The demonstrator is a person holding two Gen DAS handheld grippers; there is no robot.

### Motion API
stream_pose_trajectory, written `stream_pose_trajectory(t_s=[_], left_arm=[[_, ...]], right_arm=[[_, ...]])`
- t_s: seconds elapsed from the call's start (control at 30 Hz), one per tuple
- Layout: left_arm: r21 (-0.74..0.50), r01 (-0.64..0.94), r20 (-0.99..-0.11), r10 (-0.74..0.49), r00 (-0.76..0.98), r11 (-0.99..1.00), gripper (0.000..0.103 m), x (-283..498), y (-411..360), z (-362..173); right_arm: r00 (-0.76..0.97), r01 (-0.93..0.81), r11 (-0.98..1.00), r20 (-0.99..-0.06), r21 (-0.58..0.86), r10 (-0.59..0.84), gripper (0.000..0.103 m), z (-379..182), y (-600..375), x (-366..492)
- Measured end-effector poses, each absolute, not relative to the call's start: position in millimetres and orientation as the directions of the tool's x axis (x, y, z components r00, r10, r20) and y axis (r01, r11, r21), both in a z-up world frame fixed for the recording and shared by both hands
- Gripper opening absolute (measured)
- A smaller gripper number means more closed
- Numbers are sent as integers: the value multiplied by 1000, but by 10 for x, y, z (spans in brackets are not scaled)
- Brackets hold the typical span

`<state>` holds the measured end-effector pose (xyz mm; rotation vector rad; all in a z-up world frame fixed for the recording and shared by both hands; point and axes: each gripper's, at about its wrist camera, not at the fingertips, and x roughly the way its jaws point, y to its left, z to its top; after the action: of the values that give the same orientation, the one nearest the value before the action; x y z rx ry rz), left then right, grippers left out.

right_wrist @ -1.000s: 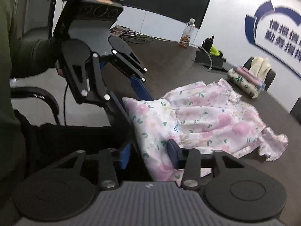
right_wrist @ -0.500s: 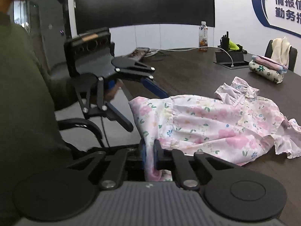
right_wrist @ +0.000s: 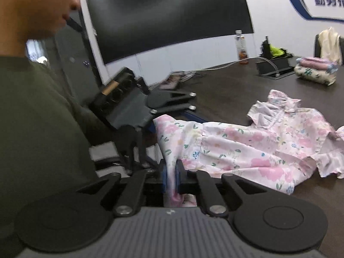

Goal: Fold clothes
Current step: 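Grasp the skirt hem with both grippers and lift it toward the collar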

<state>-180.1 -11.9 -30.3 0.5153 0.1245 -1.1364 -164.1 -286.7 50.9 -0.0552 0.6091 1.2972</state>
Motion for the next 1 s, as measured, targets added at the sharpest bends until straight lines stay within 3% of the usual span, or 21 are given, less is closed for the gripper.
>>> stream_pose_trajectory(t_s=[0.07,0.13,0.2,0.27,0.33,0.6,0.9,1.0], left_arm=[[275,913,-411,-821,395,301,30,-1719,-149,-297],[219,923,-441,-811,384,317,25,-1644,-159,-293],[130,920,-442,-809,387,369,20,-1540,-134,-259],[11,906,-437,-813,385,423,18,-1416,-82,-207],[-100,891,-432,-826,363,443,17,-1311,-38,-157],[-285,865,-421,-865,275,414,17,-1165,95,-40],[-374,837,-405,-882,240,400,17,-1127,306,0],[-357,859,-419,-884,205,368,17,-1124,267,55]], right_arm=[[139,-908,303,-473,289,870,8,487,-2843,-1605],[181,-904,338,-484,260,856,9,491,-2833,-1600],[252,-894,390,-470,222,846,21,528,-2858,-1634],[356,-871,464,-442,163,824,74,572,-2917,-1723],[411,-861,495,-414,116,812,84,581,-2962,-1829],[513,-837,547,-395,-33,762,84,361,-2829,-1979],[506,-847,532,-310,0,805,78,287,-2819,-1865],[474,-868,496,-329,-17,817,65,267,-2772,-1847]])
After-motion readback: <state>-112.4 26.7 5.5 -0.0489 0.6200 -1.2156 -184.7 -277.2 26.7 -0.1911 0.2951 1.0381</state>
